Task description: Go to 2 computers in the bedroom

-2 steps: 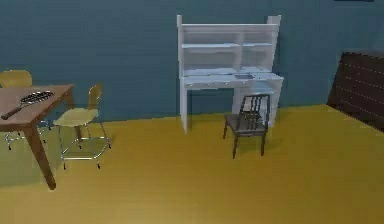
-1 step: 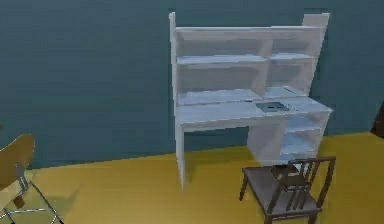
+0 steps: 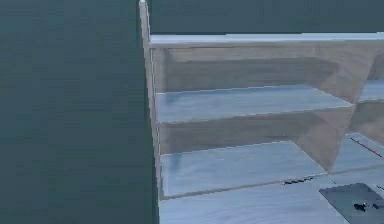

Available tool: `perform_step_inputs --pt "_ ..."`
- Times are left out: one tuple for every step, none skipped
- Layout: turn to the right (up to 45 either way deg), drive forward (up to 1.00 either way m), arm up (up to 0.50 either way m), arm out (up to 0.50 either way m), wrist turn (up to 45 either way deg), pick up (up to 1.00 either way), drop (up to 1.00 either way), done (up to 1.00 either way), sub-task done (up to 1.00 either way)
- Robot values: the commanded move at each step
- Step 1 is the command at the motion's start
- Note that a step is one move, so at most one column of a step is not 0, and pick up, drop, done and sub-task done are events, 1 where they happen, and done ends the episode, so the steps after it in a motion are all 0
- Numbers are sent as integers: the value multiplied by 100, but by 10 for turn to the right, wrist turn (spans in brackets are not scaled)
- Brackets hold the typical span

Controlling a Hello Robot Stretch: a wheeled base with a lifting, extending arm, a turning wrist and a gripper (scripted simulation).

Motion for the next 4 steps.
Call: perform_step_inputs --pt "450 0 0 0 0 0 0 0 0" --pt "0 0 0 0 0 0 0 0 100" --pt "450 0 0 0 0 0 0 0 0" --pt "450 0 0 0 0 0 0 0 0"
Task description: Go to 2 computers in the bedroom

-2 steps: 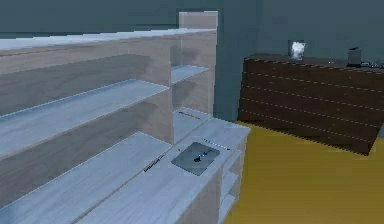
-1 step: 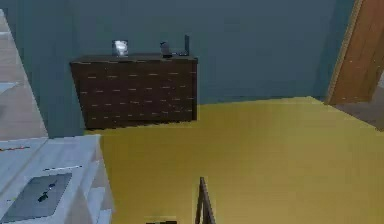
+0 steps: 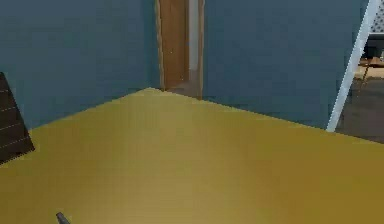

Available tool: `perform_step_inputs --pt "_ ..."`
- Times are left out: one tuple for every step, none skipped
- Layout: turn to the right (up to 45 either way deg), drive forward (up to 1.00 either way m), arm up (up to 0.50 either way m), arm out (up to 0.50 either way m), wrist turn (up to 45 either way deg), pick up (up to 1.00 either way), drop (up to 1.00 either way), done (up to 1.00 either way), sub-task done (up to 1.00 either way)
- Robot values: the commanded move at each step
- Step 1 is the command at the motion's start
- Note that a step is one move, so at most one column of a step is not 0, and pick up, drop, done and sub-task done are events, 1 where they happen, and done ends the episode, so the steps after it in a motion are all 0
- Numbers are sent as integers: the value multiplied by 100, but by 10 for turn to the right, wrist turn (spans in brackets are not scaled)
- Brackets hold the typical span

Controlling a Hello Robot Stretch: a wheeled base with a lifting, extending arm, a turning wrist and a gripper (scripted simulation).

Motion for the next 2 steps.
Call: perform_step_inputs --pt "450 0 0 0 0 0 0 0 0" --pt "240 0 0 0 0 0 0 0 0"
